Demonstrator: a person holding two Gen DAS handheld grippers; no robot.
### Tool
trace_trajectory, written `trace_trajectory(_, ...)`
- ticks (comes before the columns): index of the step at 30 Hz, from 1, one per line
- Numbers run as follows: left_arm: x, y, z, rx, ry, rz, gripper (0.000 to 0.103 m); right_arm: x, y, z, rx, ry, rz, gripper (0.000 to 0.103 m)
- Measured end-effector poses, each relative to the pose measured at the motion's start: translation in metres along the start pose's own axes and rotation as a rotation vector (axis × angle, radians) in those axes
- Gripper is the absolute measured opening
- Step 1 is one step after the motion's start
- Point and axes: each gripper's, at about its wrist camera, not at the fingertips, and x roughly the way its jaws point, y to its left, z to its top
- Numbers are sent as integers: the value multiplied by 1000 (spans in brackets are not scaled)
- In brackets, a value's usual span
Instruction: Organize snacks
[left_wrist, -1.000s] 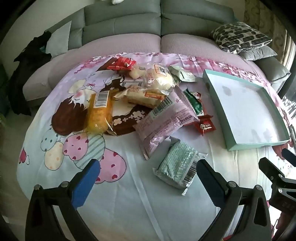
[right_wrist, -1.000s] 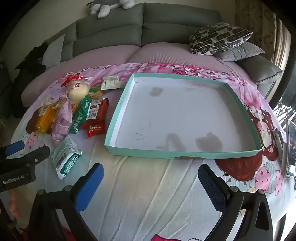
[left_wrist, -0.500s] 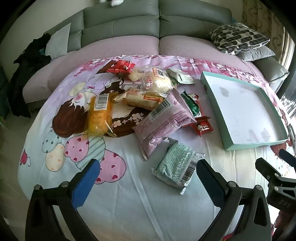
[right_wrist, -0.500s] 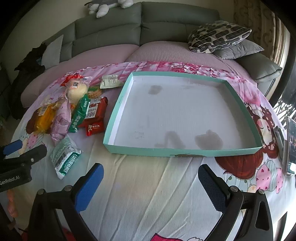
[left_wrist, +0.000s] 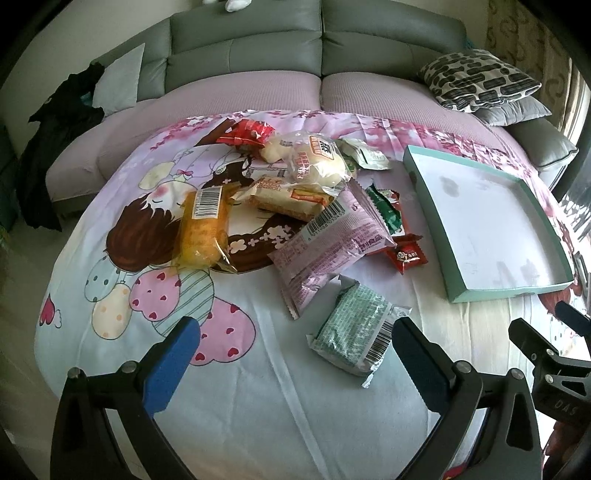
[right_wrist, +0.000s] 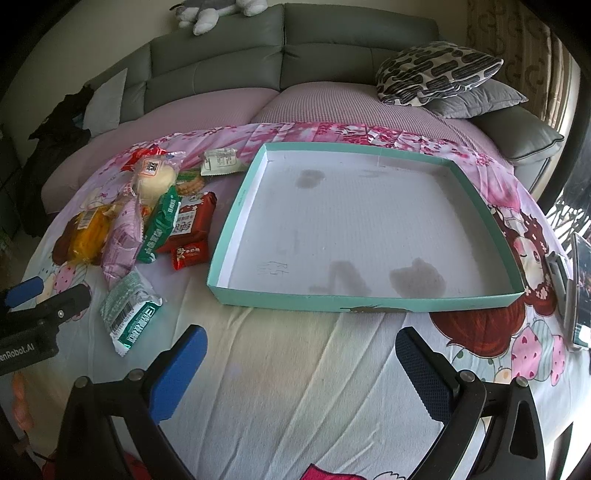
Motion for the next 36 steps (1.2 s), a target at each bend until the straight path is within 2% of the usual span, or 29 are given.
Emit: trace_trajectory(36, 3, 0, -5, 2, 6, -10, 103, 3, 3, -3, -9, 15, 5, 103)
